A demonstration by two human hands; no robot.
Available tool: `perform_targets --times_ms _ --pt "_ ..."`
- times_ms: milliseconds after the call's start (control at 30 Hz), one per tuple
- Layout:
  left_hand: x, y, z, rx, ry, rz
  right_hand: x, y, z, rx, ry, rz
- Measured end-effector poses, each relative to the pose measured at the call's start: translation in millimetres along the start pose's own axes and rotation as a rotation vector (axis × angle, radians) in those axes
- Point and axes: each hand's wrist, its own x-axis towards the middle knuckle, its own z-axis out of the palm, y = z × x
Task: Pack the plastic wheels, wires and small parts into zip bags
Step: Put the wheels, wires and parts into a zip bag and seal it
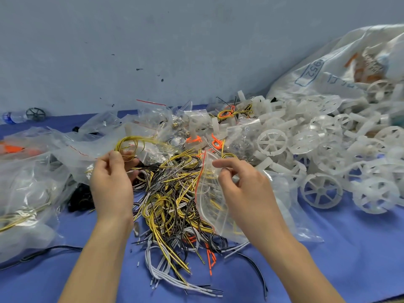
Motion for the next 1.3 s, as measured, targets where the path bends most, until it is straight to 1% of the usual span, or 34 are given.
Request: perform_targets --times_ms 33,67,100,133,200,267,333,367,467,533,567,633,733,767,833,867,900,967,1033,1067,1133,1200,1300 --pt "2 -2 -3 0.221 0.055 0.157 0 0 0 -0.002 -0.003 0.000" --pt "4 -3 -5 0.305 0.091 0.240 0 0 1 -0.005 -0.004 0.000" --pt "5 -3 -7 0.301 0.115 0.263 -1 0 1 -0.009 -0.006 -0.001" --pt "8 -4 -9 0.266 0.144 0.249 -1 1 1 -0.015 -0.010 -0.001" --pt "15 -7 -14 0.142 0.210 0.151 -2 1 2 -0.026 -0.020 -0.002" --pt "21 -8 -18 -0.100 0.248 -0.047 -2 2 2 -0.027 -0.027 0.001" --pt "24 -7 -22 -0.355 0.224 -0.243 -2 2 1 -0.031 -0.029 0.004" --pt "25 -6 -24 -0.443 0.197 -0.300 -2 2 1 -0.032 -0.029 0.003" --pt "26 6 -29 -0.597 0.052 -0.351 -1 0 -1 -0.035 -0.027 -0.001" --pt "24 17 -30 -0.598 -0.079 -0.368 -1 -1 -2 -0.027 -0.025 -0.006" --pt "22 22 -29 -0.558 -0.148 -0.387 -1 -2 -2 -0.017 -0.028 -0.010" --pt "15 27 -24 -0.407 -0.320 -0.398 -1 -3 -3 0.015 -0.041 -0.020" --pt "1 33 -17 -0.046 -0.617 -0.368 -2 -4 -4 0.085 -0.071 -0.016" --pt "-4 37 -16 0.109 -0.734 -0.335 -2 -4 -4 0.136 -0.089 0.007" --pt "-15 42 -12 0.423 -1.024 -0.217 -1 -4 -5 0.239 -0.116 0.066" --pt "-22 43 -7 0.524 -1.126 -0.180 -1 -5 -6 0.266 -0.122 0.092" --pt "-29 41 -1 0.582 -1.155 -0.165 -1 -6 -6 0.284 -0.128 0.113" --pt "-40 34 14 0.630 -1.059 -0.135 -1 -7 -7 0.300 -0.137 0.120" --pt "-49 27 28 0.640 -0.950 -0.106 -2 -7 -7 0.216 -0.126 0.061" --pt "-52 25 33 0.594 -0.899 -0.118 -3 -7 -7 0.132 -0.118 0.016" --pt "-53 25 38 0.403 -0.848 -0.208 -5 -10 -5 -0.008 -0.121 -0.053" --pt "-53 25 41 0.256 -0.912 -0.306 -7 -13 -4 -0.061 -0.116 -0.086" --pt "-58 19 42 0.135 -1.083 -0.430 -10 -17 -3 -0.098 -0.101 -0.127"
